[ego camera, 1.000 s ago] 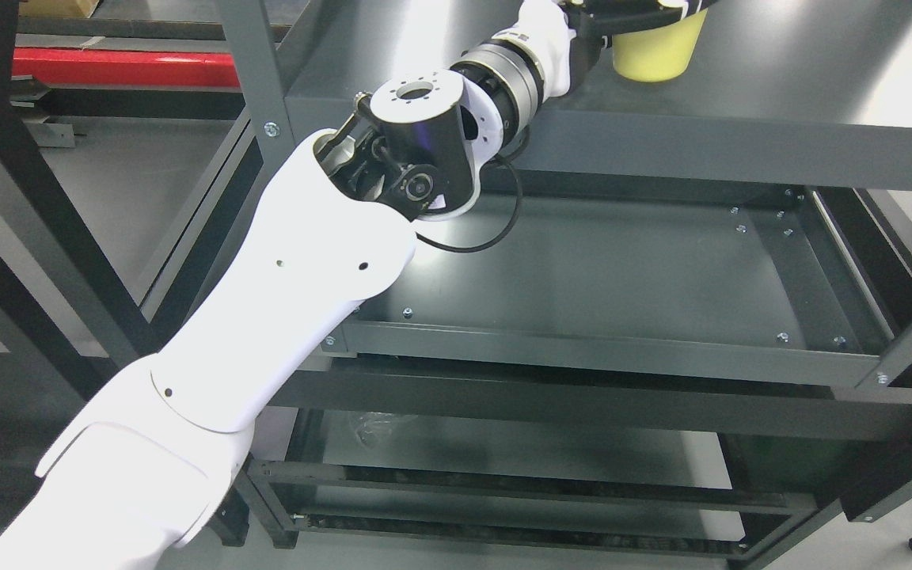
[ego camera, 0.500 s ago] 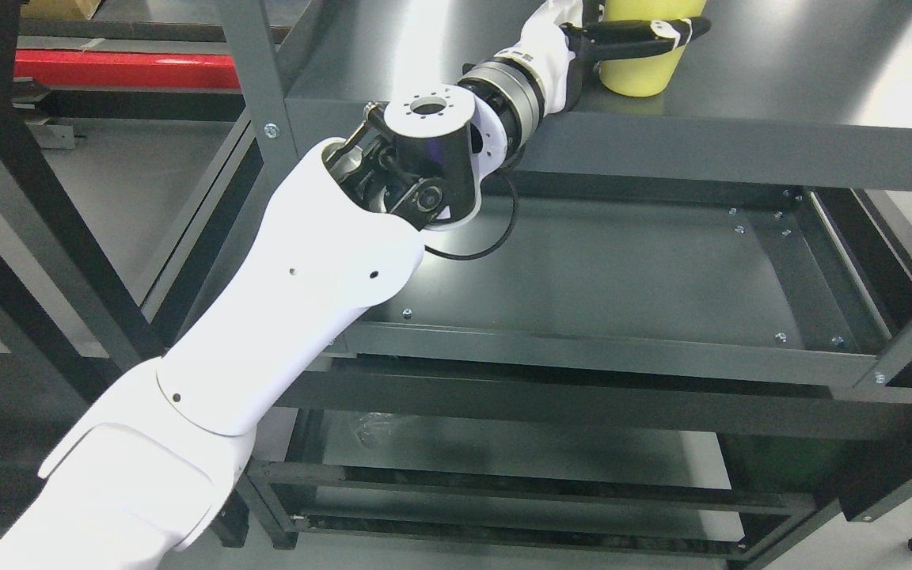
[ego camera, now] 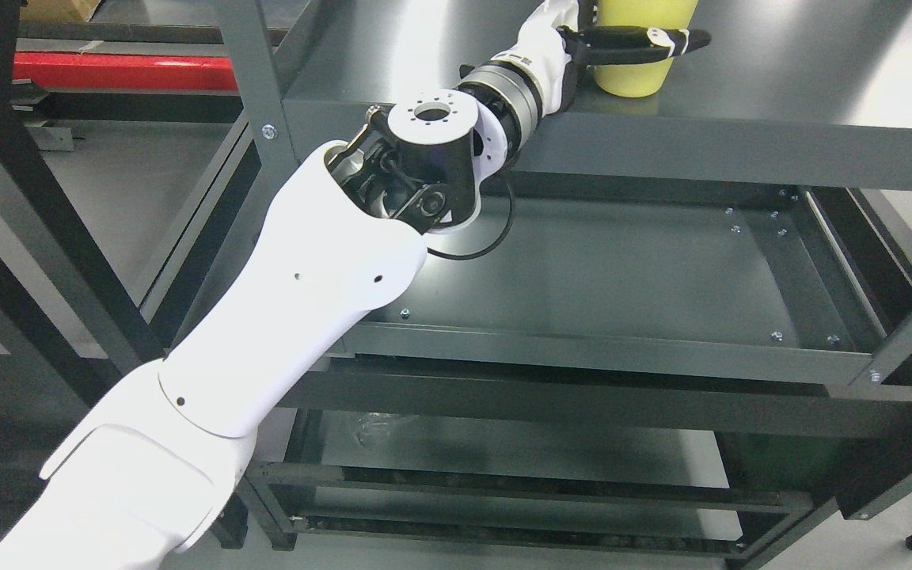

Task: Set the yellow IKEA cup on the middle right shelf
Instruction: 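Lower the cup onto the upper shelf surface with the left hand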

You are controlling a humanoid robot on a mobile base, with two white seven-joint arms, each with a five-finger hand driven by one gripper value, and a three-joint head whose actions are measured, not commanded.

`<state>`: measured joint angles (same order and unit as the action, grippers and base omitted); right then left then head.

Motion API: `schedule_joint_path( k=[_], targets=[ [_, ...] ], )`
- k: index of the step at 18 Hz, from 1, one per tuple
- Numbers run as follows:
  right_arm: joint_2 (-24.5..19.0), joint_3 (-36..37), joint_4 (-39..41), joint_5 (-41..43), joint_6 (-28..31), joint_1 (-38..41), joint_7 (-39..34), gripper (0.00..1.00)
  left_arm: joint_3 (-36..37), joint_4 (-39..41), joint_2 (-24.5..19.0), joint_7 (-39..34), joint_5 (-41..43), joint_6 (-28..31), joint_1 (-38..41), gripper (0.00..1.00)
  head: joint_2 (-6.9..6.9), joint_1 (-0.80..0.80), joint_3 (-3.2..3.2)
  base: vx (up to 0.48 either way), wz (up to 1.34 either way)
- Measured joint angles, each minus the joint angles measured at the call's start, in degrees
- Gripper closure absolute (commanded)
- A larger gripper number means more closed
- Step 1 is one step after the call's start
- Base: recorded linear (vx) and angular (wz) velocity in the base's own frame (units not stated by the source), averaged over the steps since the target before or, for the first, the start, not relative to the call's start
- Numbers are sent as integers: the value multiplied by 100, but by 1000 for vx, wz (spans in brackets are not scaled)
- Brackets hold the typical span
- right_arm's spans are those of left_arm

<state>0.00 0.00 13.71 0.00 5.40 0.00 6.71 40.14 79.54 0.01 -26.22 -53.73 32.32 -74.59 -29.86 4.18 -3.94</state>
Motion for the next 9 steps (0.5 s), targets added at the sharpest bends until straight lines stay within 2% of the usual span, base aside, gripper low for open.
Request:
schedule_joint_path(
  k=[9],
  targets=[
    [0,0,0,0,0,0,0,1,-123,147,-2,-12,64,69,20,1,0,0,0,0,0]
  ],
)
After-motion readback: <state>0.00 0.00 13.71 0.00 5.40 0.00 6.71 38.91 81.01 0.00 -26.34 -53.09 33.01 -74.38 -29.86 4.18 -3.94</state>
